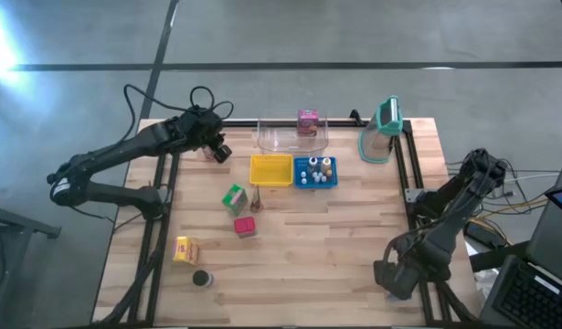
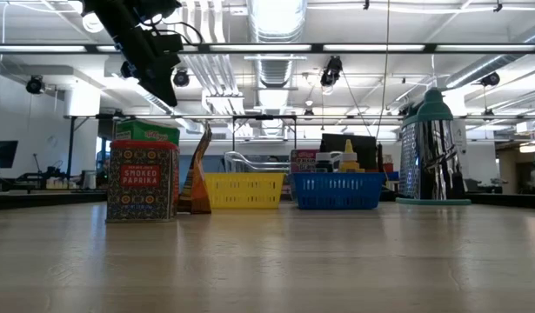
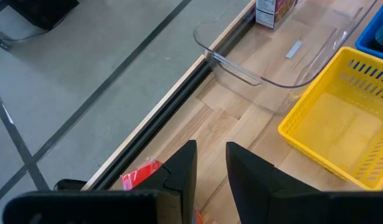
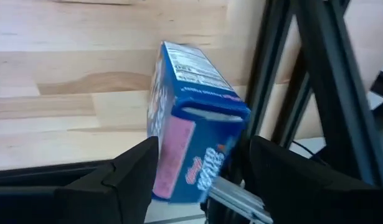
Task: Pick & Place Kitchen Items
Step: Put the blue cereal box into the transparent bin
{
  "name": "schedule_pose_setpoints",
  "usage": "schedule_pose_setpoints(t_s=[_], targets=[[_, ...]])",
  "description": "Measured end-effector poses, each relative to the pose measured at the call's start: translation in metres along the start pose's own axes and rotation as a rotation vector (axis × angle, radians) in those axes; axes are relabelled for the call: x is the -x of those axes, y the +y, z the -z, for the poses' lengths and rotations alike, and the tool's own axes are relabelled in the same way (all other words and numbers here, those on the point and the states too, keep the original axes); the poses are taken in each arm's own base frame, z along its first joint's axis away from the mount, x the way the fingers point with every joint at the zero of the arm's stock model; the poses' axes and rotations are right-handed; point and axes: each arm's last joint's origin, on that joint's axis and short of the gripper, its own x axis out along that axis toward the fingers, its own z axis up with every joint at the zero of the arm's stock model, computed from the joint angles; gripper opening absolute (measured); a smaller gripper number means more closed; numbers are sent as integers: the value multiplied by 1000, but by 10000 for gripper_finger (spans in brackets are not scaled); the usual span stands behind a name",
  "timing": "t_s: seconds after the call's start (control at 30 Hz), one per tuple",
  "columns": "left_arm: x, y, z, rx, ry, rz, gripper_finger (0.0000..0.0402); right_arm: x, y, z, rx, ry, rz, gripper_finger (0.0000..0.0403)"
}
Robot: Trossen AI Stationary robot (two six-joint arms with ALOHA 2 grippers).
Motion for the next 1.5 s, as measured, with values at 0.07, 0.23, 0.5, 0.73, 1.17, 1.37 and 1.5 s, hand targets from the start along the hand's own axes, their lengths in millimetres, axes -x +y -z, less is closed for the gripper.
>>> schedule_pose_setpoints(t_s=[0.07, 0.23, 0.5, 0.73, 1.17, 1.37, 1.5], targets=[[0, 0, 0, 0, 0, 0, 92, -5, 2, -1, 3, 10, -8, 242], [0, 0, 0, 0, 0, 0, 92, -17, 5, -3, 11, 36, -32, 239], [0, 0, 0, 0, 0, 0, 92, -35, 6, -11, 11, 27, -44, 253], [0, 0, 0, 0, 0, 0, 92, -52, 6, -16, 33, 35, -62, 247], [0, 0, 0, 0, -1, 0, 92, -63, 2, -18, 61, 31, -57, 209], [0, 0, 0, 0, 0, 0, 92, -70, 2, -20, 73, 45, -71, 194], [0, 0, 0, 0, 0, 0, 92, -70, 3, -21, 77, 40, -78, 184]])
